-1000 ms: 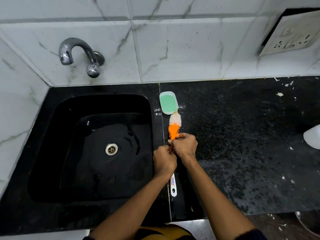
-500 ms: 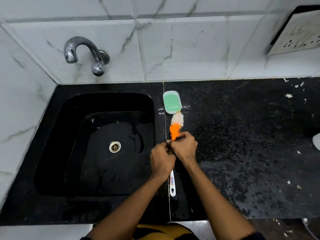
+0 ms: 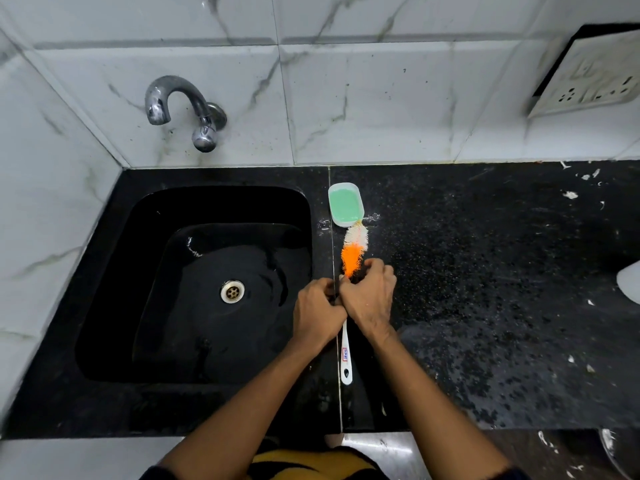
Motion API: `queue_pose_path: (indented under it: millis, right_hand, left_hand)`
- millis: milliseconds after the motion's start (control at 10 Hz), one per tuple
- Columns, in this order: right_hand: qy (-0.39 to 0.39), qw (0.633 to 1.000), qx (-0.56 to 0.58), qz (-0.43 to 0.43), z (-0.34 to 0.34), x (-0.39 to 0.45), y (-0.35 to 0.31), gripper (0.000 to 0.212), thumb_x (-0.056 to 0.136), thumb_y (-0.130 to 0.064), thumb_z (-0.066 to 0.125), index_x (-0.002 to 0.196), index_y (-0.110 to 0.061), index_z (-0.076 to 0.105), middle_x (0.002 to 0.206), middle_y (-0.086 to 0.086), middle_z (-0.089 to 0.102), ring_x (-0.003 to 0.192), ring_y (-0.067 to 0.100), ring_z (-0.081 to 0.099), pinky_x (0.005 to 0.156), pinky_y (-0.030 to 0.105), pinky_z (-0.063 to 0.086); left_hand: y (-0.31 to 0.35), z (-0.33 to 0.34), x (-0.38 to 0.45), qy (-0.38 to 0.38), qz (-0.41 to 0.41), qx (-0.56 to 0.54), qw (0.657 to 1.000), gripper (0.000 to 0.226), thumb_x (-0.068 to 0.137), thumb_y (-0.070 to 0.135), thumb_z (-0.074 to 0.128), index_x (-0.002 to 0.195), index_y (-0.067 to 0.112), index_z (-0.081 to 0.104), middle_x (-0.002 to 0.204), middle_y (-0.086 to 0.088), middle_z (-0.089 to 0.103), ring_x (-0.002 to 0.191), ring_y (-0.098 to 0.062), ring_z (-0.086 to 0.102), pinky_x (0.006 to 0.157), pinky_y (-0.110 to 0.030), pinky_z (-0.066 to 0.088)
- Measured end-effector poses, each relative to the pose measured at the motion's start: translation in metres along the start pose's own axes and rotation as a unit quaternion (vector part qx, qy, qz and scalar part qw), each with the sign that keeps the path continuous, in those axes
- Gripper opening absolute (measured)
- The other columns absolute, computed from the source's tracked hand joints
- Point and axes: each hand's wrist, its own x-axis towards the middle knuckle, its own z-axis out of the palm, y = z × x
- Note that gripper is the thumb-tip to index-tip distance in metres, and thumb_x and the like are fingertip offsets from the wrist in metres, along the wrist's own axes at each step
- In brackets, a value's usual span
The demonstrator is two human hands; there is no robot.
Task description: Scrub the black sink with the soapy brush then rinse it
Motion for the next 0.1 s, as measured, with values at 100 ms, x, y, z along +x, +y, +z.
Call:
queue_pose_path:
  millis: [100]
  right_hand:
    - [0.051, 0.994, -0.057, -0.074, -0.0012, -0.0115, -0.0122, 0.063, 0.074, -0.04, 0.068, 0.127, -0.012, 0.048, 0.119, 0.005, 0.047, 0.11, 0.021, 0.042, 0.095, 0.035, 0.043]
  left_hand:
    - [-0.0075, -0.015, 0.0029, -0.01, 0.02, 0.016, 1.0, 0.03, 0.09, 0.036, 0.064, 0.117, 0.021, 0.067, 0.107, 0.005, 0.067, 0.096, -0.012, 0.065, 0.085, -0.038, 0.058]
